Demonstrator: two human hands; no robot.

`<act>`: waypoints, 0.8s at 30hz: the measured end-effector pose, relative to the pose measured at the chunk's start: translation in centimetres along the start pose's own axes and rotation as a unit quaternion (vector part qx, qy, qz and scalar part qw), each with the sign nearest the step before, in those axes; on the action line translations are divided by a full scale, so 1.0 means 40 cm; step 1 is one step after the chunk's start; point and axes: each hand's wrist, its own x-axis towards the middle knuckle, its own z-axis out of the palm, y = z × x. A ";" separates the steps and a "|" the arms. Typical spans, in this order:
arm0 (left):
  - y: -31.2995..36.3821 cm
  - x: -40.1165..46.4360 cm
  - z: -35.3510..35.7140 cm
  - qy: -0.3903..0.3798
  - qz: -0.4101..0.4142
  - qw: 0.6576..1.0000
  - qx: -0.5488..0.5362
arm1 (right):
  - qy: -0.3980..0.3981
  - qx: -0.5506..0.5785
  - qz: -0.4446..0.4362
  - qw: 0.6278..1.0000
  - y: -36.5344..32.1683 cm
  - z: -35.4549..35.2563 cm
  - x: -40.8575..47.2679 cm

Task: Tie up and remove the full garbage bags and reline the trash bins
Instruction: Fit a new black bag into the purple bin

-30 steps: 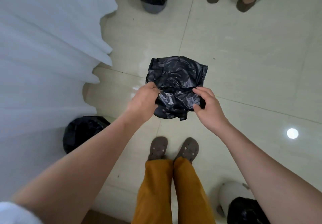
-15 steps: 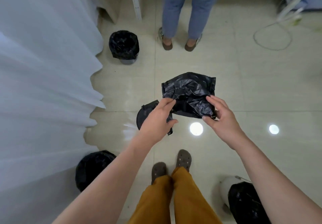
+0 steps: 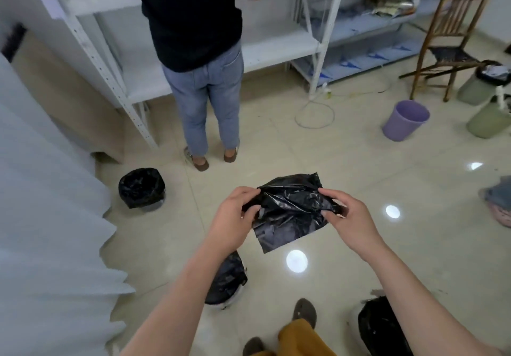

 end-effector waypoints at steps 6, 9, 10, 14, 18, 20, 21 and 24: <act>0.105 0.109 0.024 -0.012 0.034 0.999 0.025 | 0.057 0.023 0.009 0.998 -0.005 -0.137 0.021; 0.165 0.181 0.066 -0.051 0.037 0.997 0.037 | 0.075 0.031 0.018 0.997 0.001 -0.218 0.050; 0.186 0.210 0.086 -0.064 0.039 0.996 0.043 | 0.079 0.034 0.020 0.996 0.004 -0.250 0.065; 0.276 0.332 0.180 -0.068 -0.009 0.997 0.038 | 0.076 0.048 0.029 0.996 0.019 -0.388 0.136; 0.376 0.475 0.294 -0.065 -0.057 0.996 0.023 | 0.067 0.042 0.038 0.996 0.047 -0.549 0.223; 0.428 0.544 0.342 -0.066 -0.061 0.996 0.030 | 0.067 0.037 0.042 0.996 0.056 -0.627 0.265; 0.452 0.576 0.364 -0.068 -0.066 0.995 0.022 | 0.062 0.044 0.047 0.996 0.059 -0.663 0.285; 0.520 0.659 0.428 -0.078 -0.092 0.991 -0.057 | 0.038 0.082 0.071 0.993 0.058 -0.757 0.336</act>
